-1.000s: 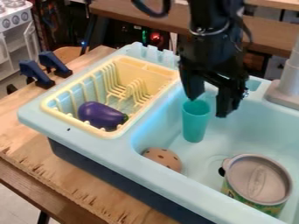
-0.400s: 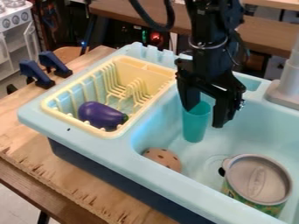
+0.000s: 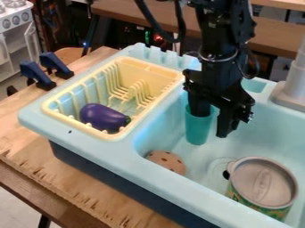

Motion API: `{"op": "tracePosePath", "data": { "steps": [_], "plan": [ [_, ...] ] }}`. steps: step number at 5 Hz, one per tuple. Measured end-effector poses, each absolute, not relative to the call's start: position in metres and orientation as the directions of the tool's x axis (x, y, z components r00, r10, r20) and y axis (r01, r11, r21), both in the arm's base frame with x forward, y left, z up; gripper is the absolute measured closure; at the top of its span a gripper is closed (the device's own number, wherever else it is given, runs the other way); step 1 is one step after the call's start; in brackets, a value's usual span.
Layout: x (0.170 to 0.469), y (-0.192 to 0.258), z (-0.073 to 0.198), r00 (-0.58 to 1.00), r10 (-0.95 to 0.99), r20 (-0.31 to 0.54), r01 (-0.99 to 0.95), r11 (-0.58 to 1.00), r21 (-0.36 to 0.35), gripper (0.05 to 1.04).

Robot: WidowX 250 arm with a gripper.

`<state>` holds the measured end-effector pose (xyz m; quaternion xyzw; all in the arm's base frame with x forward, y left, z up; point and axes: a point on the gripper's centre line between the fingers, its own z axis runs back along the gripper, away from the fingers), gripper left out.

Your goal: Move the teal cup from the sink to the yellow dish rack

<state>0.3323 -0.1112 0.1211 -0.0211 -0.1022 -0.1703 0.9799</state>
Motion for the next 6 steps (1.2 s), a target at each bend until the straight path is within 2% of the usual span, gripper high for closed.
{"op": "tracePosePath", "data": {
  "steps": [1,2,3,4,6],
  "plan": [
    [0.335,-0.111,0.122,0.917,-0.331,0.221,0.341,0.940,-0.005,0.638],
    [0.330,-0.113,0.121,0.914,-0.354,0.197,0.361,0.933,0.004,0.846],
    [0.330,-0.116,0.126,0.901,-0.392,0.189,0.397,0.918,0.012,0.959],
    [0.325,-0.124,0.140,0.864,-0.442,0.239,0.458,0.889,-0.010,0.987],
    [0.298,-0.121,0.187,0.829,-0.478,0.290,0.506,0.862,-0.028,0.987]
  ]
}}
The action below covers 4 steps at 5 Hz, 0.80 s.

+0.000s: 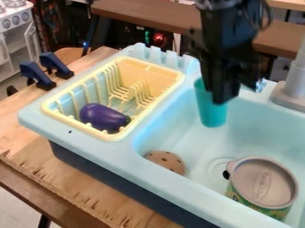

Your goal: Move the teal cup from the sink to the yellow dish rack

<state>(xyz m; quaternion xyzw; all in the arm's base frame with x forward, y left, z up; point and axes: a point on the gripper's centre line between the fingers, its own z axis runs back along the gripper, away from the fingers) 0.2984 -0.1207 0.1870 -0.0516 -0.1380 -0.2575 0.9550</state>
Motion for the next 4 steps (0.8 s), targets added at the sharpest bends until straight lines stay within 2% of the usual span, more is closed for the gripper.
{"op": "tracePosePath", "data": {
  "steps": [1,2,3,4],
  "plan": [
    [0.289,-0.108,0.213,0.839,-0.458,0.294,0.481,0.877,-0.005,0.987],
    [0.287,-0.093,0.226,0.854,-0.420,0.306,0.425,0.904,0.053,0.987],
    [0.285,-0.080,0.232,0.866,-0.401,0.298,0.384,0.916,0.115,0.987],
    [0.297,-0.066,0.236,0.880,-0.322,0.350,0.287,0.946,0.147,0.987]
  ]
}}
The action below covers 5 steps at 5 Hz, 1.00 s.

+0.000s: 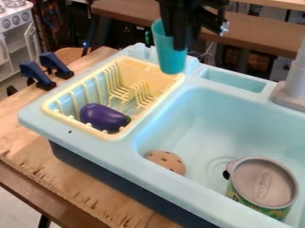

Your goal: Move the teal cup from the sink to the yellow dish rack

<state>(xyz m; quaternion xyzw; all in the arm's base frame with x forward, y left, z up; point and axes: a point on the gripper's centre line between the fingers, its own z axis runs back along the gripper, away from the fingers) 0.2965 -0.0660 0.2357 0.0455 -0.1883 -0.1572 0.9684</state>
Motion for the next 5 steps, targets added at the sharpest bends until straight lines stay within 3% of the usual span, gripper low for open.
{"op": "tracePosePath", "data": {
  "steps": [1,3,5],
  "plan": [
    [0.309,-0.046,0.225,0.912,-0.245,0.329,0.208,0.968,0.142,0.987],
    [0.335,-0.015,0.190,0.963,-0.098,0.252,0.091,0.995,0.038,0.987],
    [0.349,-0.020,0.171,0.970,-0.101,0.220,0.100,0.995,0.013,0.987]
  ]
}}
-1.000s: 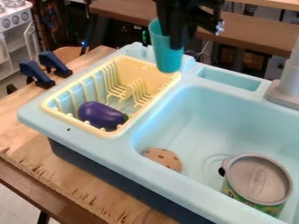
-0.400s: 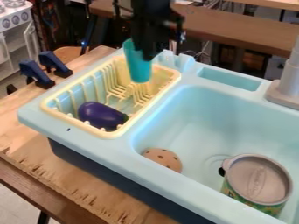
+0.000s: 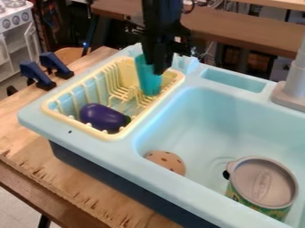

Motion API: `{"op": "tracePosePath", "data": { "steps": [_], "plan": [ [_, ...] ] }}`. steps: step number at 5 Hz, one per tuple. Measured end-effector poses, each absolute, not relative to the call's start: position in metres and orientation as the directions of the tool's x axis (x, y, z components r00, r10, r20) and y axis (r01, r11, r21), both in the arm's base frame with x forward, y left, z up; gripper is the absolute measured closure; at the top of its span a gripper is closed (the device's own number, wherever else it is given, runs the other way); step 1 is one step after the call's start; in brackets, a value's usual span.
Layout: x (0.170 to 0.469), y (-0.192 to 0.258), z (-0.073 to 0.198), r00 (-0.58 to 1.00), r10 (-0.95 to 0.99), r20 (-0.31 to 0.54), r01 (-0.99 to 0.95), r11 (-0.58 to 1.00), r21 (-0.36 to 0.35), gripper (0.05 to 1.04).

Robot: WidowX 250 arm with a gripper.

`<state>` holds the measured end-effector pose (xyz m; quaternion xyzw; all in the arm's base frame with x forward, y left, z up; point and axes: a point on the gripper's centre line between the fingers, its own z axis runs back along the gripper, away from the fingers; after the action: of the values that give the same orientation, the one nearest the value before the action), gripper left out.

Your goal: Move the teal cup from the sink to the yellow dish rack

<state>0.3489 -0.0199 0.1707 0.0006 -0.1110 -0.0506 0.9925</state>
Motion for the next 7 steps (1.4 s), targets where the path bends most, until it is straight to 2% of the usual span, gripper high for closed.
{"op": "tracePosePath", "data": {
  "steps": [4,5,7],
  "plan": [
    [0.345,-0.018,0.162,0.977,-0.101,0.190,0.096,0.995,0.035,0.964],
    [0.343,-0.014,0.158,0.980,-0.089,0.178,0.088,0.996,0.015,0.749],
    [0.343,-0.011,0.159,0.976,-0.084,0.203,0.090,0.996,-0.020,0.155]
  ]
}}
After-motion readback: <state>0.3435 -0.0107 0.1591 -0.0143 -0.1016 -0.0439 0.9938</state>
